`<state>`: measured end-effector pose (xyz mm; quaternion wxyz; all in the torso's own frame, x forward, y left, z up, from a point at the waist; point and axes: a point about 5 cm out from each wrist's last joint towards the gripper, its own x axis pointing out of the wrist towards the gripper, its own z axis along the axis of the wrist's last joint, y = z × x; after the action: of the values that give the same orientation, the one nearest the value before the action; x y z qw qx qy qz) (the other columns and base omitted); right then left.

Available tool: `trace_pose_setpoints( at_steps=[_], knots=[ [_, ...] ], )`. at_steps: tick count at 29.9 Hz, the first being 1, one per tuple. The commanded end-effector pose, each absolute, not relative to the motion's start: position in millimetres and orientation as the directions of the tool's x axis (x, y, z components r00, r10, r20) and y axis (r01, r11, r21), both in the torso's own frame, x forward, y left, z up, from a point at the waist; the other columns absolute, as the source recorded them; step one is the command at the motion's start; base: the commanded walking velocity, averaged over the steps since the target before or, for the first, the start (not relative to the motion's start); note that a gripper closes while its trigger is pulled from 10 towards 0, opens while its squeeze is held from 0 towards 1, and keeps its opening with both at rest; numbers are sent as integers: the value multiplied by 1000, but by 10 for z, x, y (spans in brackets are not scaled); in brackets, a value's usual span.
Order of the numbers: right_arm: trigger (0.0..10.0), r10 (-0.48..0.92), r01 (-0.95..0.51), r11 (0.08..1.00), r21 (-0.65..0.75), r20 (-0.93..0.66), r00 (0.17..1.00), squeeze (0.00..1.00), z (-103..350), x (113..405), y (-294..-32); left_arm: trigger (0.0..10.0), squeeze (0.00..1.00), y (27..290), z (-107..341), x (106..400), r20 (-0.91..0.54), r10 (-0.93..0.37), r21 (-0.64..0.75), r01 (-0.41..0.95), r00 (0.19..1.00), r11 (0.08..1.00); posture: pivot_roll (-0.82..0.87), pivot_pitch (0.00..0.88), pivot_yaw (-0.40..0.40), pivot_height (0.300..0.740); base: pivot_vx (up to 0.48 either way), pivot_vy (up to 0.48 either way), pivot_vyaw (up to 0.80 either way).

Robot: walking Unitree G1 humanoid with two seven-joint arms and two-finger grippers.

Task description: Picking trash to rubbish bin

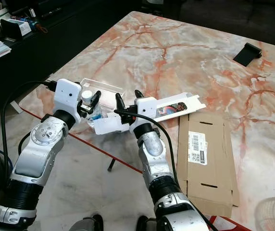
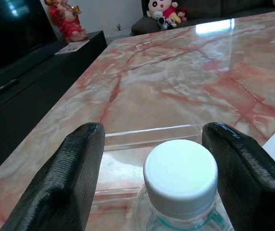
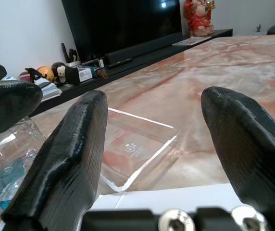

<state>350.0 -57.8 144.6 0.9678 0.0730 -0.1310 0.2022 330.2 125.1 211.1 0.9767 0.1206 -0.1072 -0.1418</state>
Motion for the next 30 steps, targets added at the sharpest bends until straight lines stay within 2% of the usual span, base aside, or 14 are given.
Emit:
trace_pose_setpoints(
  at_steps=[1, 20, 30],
  knots=[
    [10000, 384, -422, 901, 98, 272, 882, 0, 1429, 3485, -522, 0, 0, 1245, 2087, 3291, 166, -303, 270, 253, 938, 929, 140, 181, -8, 740, 0, 0, 0],
    [10000, 387, -423, 901, 98, 263, 884, 0, 1420, 3488, -517, 0, 0, 1237, 2114, 3307, 177, -307, 287, 250, 935, 925, 143, 178, -7, 740, 0, 0, 0],
    [10000, 386, -423, 901, 99, 264, 884, 0, 1423, 3489, -515, 0, 0, 1310, 2202, 3325, 265, -211, 263, 139, 941, 955, 141, 176, -6, 740, 0, 0, 0]
  ],
)
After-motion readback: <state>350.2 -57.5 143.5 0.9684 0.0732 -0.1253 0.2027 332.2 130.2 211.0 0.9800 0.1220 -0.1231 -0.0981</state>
